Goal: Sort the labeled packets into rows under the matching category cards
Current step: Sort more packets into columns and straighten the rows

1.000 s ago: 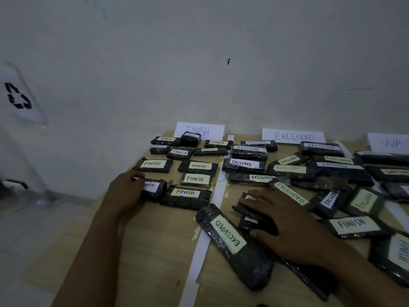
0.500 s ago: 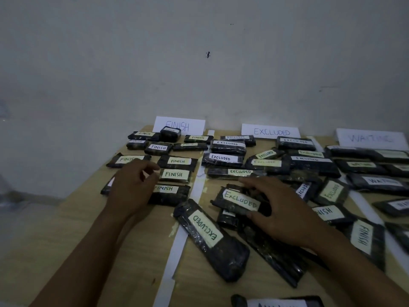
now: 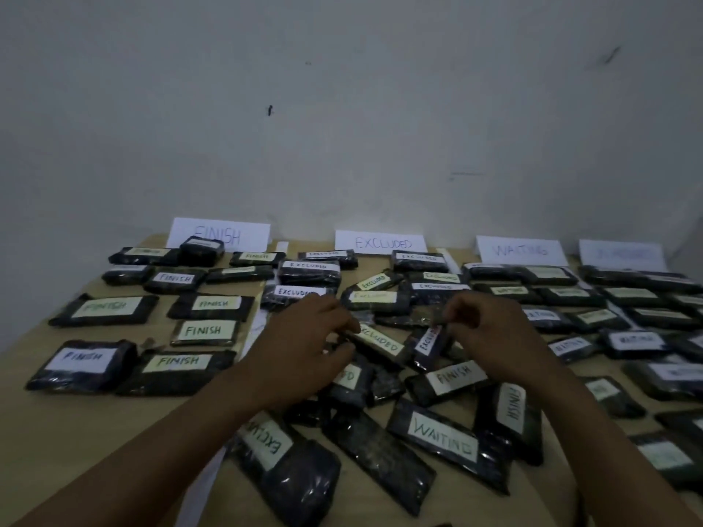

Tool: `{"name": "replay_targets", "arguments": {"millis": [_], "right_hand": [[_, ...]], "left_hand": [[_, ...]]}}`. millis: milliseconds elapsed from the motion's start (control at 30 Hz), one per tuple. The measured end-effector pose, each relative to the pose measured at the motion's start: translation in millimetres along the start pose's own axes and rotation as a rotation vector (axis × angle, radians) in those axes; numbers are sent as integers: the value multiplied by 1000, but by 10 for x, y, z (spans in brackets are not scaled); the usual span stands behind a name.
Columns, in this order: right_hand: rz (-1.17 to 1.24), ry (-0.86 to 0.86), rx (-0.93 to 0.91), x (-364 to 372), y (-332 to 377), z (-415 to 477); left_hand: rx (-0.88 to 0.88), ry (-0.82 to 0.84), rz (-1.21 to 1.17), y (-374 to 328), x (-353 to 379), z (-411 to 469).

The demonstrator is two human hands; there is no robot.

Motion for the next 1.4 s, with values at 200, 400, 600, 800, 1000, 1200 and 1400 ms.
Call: {"name": "replay_targets", "arguments": {"millis": [200,400,600,800,1000,1200,1400], "right_hand": [[-15,-73,36,-60,-365,70],[-337,107,-11,248,-424,216],[95,-259,-134,-79,-360,185],[643,-255,110,-64,-571,176],[746,-169,132,25,-430,84],[942,-81,205,121,-367,23],[974,-33,124,161,-226,-32]], "left_hand": [[27,182,102,-188,322,333],[24,243,131,-196,564,299],[-26,204,50,-155,551,244],[-28,187,40,-163,524,237],[-62,155,-39,-146,481,226],[-78,168,-157,-166,425,210],[-163,207,-314,-62,443,208]]}}
Point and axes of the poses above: each hand's wrist, its own z-axis towards the middle knuckle, its own x-axis out of the palm, y = z × x, the point moved 7 cm from there along z, towards the middle knuckle, and after that the axes turned 12 degrees about z, right-handed, at the moved point
